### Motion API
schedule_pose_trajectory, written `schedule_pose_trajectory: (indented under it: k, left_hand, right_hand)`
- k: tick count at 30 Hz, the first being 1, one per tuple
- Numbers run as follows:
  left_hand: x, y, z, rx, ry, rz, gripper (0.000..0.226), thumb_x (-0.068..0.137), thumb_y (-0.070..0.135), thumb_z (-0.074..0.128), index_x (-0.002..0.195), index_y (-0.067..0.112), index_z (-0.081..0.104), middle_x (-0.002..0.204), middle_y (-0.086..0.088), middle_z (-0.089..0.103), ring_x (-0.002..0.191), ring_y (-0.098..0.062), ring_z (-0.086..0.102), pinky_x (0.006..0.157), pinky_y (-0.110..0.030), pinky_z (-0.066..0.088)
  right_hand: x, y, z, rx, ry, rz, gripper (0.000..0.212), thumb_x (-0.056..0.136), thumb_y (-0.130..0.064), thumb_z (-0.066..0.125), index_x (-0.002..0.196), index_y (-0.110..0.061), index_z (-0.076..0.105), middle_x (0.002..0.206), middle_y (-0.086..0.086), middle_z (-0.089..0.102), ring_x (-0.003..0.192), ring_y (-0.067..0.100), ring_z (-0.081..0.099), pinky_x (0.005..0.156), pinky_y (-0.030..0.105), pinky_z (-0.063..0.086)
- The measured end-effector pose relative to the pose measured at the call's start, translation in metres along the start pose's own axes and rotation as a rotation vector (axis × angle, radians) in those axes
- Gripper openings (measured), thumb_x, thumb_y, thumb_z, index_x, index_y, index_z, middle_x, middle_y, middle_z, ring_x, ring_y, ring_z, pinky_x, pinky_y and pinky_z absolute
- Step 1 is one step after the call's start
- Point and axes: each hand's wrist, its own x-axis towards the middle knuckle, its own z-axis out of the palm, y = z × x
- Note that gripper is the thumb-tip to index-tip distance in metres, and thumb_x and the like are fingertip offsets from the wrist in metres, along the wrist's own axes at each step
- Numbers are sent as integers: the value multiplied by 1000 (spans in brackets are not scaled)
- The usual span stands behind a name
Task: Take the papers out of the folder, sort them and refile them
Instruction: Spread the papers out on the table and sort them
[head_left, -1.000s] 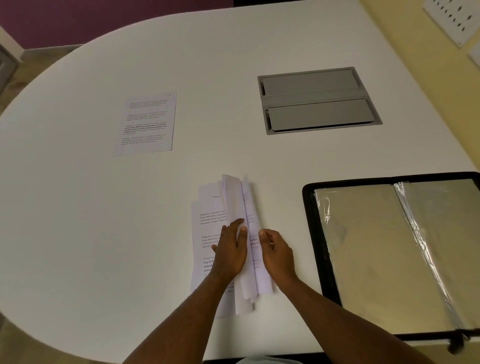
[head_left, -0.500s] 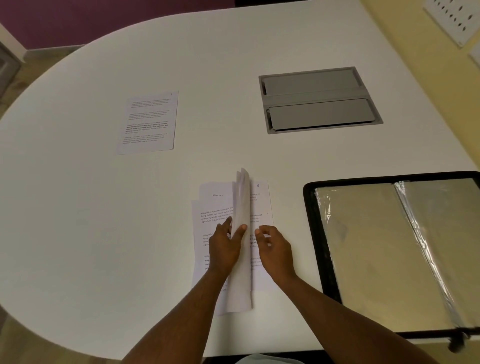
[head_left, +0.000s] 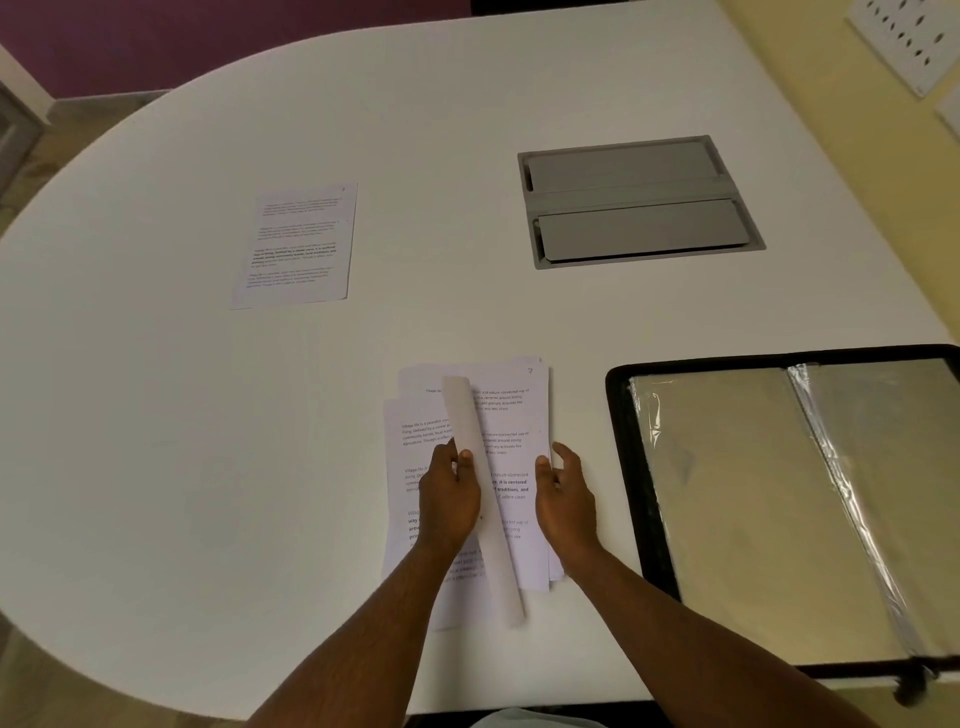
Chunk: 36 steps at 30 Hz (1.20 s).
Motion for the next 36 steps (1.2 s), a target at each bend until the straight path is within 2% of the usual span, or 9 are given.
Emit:
schedule_pose_trajectory:
  k: [3, 7, 9, 11, 15, 23, 27, 31, 36]
  left_hand:
    - [-2, 3, -1, -5, -9, -12, 7, 101, 17, 45, 102, 10, 46, 88, 9, 55, 78, -4, 53, 58, -1, 39]
    - [-5, 4, -2, -54, -37, 6, 40, 101, 17, 46, 140, 17, 34, 120, 13, 48, 103, -4, 54, 82, -8, 43]
    - [-5, 0, 0, -16, -41, 60, 60, 102, 17, 43, 153, 25, 14, 119, 17, 51, 92, -4, 59, 80, -12, 46]
    - [-4, -6, 2, 52, -30, 133, 60, 102, 14, 40, 153, 31, 14, 94, 9, 60, 72, -8, 61, 69, -7, 47]
    - [0, -18, 11, 30, -55, 161, 42, 101, 23, 45, 142, 27, 44, 141, -3, 51, 127, -21, 51, 110, -44, 38]
    - [0, -27, 18, 60, -60, 262, 21, 93, 43, 43, 104, 59, 50, 144, 3, 45, 131, -22, 44, 102, -65, 38]
    - [-1, -22, 16, 122, -116, 207, 29, 94, 52, 38, 121, 56, 48, 150, 15, 32, 139, -24, 35, 105, -69, 30]
    - [-5, -14, 14, 317, -249, 188, 73, 90, 61, 40, 151, 42, 4, 163, 4, 0, 149, -26, 3, 112, -69, 6]
    - [-10, -3, 12, 262, -209, 134, 107, 70, 79, 47, 125, 55, -42, 162, 5, -1, 149, -29, 9, 113, -68, 9]
  right_hand:
    - [-2, 2, 0, -55, 0, -70, 43, 101, -27, 47, 142, -17, 40, 132, 5, 59, 112, 20, 61, 85, 26, 55]
    - [-6, 5, 2, -128, 37, -163, 50, 98, -24, 54, 145, -15, 40, 140, 4, 51, 126, 19, 52, 98, 22, 44]
    - [-8, 6, 4, -182, 32, -198, 53, 98, -25, 54, 147, -16, 36, 144, 4, 46, 130, 19, 47, 99, 22, 41]
    - [-9, 8, 5, -279, 16, -213, 59, 98, -29, 53, 150, -17, 30, 148, 5, 39, 133, 21, 41, 104, 29, 40]
    - [-12, 8, 6, -463, -17, -237, 69, 97, -35, 52, 154, -18, 17, 156, 6, 26, 137, 25, 30, 109, 36, 35]
    - [-13, 8, 6, -756, -67, -197, 75, 99, -49, 38, 154, -24, -6, 163, 5, -6, 148, 26, 9, 116, 40, 23]
    - [-12, 11, 8, -814, -66, -178, 78, 98, -56, 32, 154, -22, -10, 162, 7, -12, 149, 27, 3, 118, 41, 18]
    - [-9, 6, 9, -721, -42, -171, 71, 99, -50, 37, 155, -19, 7, 163, 5, -3, 149, 26, 7, 117, 41, 21]
    - [-3, 3, 2, -478, 71, -248, 47, 96, -26, 57, 140, -14, 45, 149, 6, 40, 137, 22, 34, 110, 36, 35]
